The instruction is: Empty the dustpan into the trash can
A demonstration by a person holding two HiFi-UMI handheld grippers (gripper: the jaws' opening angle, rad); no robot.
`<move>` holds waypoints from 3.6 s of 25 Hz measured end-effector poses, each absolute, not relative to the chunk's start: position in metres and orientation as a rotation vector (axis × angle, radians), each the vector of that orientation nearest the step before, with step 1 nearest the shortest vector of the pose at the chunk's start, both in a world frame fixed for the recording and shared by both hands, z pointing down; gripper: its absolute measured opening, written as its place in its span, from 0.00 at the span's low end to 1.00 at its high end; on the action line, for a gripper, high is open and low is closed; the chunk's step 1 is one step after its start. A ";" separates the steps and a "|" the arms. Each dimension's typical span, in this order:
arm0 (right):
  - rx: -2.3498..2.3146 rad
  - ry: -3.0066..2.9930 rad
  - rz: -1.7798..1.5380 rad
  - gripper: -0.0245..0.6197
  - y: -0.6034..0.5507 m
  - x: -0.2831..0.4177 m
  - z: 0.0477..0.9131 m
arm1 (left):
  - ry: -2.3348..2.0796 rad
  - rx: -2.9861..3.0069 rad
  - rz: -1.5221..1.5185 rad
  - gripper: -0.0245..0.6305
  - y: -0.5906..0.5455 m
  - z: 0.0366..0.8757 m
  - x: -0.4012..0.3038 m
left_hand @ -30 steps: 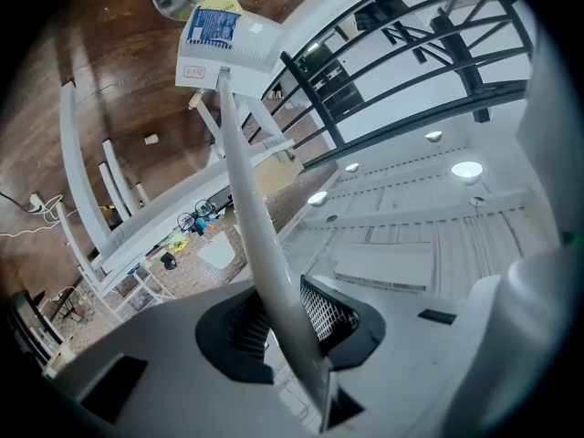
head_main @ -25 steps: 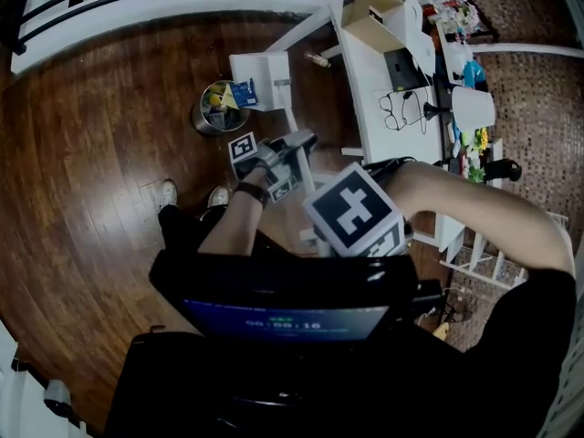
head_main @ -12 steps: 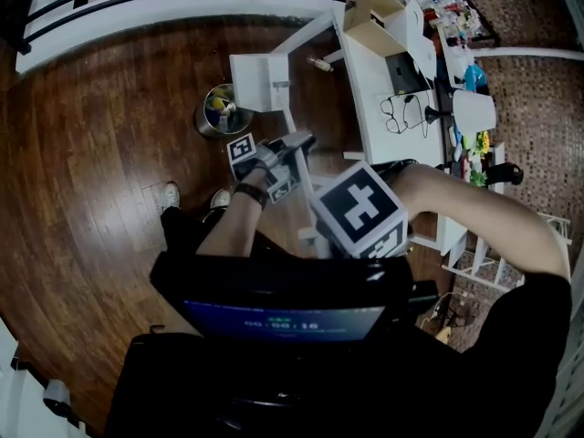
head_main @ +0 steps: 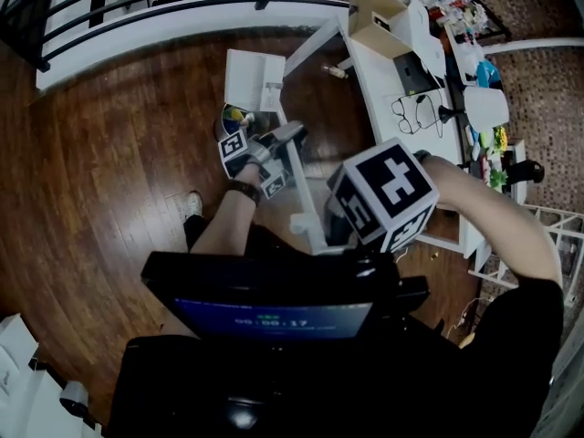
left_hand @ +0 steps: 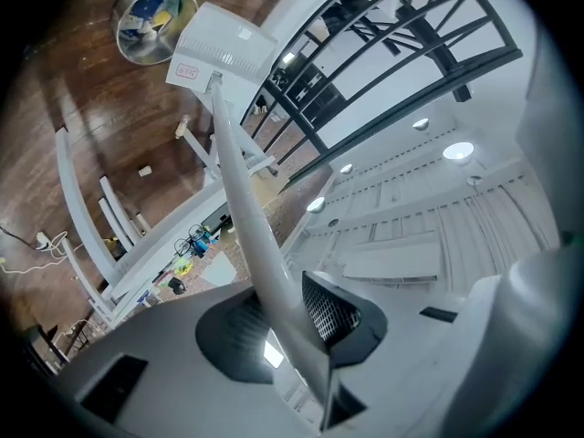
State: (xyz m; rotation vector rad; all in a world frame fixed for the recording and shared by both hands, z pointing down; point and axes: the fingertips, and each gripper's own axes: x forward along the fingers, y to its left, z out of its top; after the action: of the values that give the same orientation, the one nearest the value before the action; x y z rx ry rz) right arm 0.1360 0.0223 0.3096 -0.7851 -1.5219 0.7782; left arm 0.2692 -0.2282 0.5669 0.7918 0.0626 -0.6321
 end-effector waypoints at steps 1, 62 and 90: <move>-0.775 -1.558 0.773 0.23 0.020 0.133 0.308 | 0.056 0.805 -0.630 0.17 -0.233 0.564 0.263; -0.247 -2.930 1.118 0.24 -0.136 -0.034 0.240 | -0.076 0.960 -0.860 0.24 -0.340 0.552 0.002; -0.538 -2.915 1.136 0.25 0.038 0.037 0.225 | -0.062 1.113 -1.034 0.34 -0.141 0.531 0.005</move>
State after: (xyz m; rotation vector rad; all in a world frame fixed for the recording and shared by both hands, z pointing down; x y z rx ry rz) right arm 0.0374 0.0385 0.2250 -0.5382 -2.9146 1.1357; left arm 0.0054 -0.1413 0.5313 1.1126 -0.0620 -1.0335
